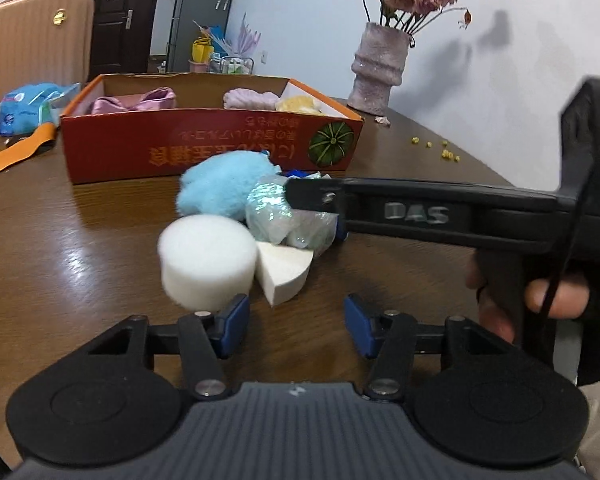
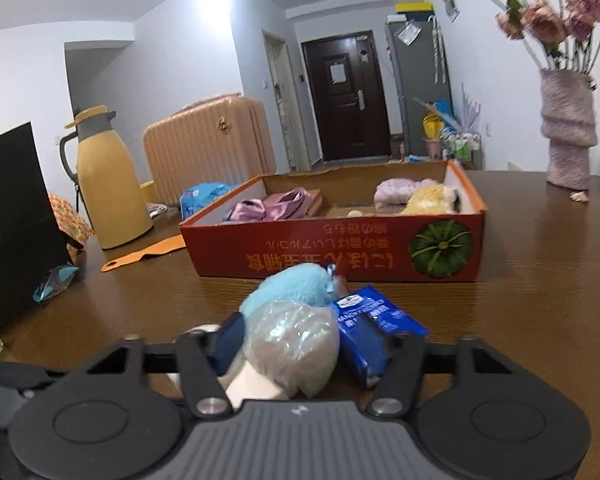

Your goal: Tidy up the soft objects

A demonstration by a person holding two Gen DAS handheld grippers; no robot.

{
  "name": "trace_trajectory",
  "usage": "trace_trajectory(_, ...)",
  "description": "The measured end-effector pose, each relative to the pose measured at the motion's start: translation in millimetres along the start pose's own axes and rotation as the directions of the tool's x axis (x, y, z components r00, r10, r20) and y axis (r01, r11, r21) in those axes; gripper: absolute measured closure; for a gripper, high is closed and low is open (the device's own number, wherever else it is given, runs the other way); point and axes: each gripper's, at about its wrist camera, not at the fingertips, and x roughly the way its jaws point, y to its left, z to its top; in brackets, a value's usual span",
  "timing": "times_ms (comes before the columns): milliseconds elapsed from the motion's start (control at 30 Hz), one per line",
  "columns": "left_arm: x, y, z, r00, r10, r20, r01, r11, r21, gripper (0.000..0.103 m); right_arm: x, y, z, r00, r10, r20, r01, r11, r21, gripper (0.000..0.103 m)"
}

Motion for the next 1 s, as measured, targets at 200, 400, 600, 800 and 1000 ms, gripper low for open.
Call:
trace_trajectory(200, 23.4, -2.3, 11.0, 0.999, 0.038, 0.013, -0.038, 0.999, -0.02, 0.058, -4.6, -9.7, -3.0, 0.999, 0.028, -0.02, -0.028, 0.999, 0.034, 0.086)
trace_trajectory(400, 19.9, -17.1, 8.8, 0.999, 0.021, 0.034, -0.022, 0.999, 0.025, 0.075, -43.0, -25.9, -15.2, 1.0, -0.02, -0.015, 0.022, 0.997, 0.079, 0.087)
trace_trajectory(600, -21.7, -34.8, -10.6, 0.998, 0.001, 0.062, -0.005, 0.998, 0.061, 0.075, -73.3, -24.0, -33.1, 0.999, -0.03, -0.017, 0.032, 0.996, 0.089, 0.087)
trace_trajectory(800, -62.2, -27.2, -24.8, 0.995, 0.052, 0.089, -0.054, 0.998, 0.02, 0.075, -97.9, -6.8, -43.3, 1.0, -0.002, 0.004, 0.002, 0.997, 0.08, 0.089)
trace_trajectory(1000, -83.0, -17.8, -11.7, 0.986, 0.062, 0.154, -0.065, 0.998, 0.01, 0.075, -105.9, 4.5, -37.7, 0.999, 0.012, 0.04, -0.015, 0.998, 0.064, 0.089)
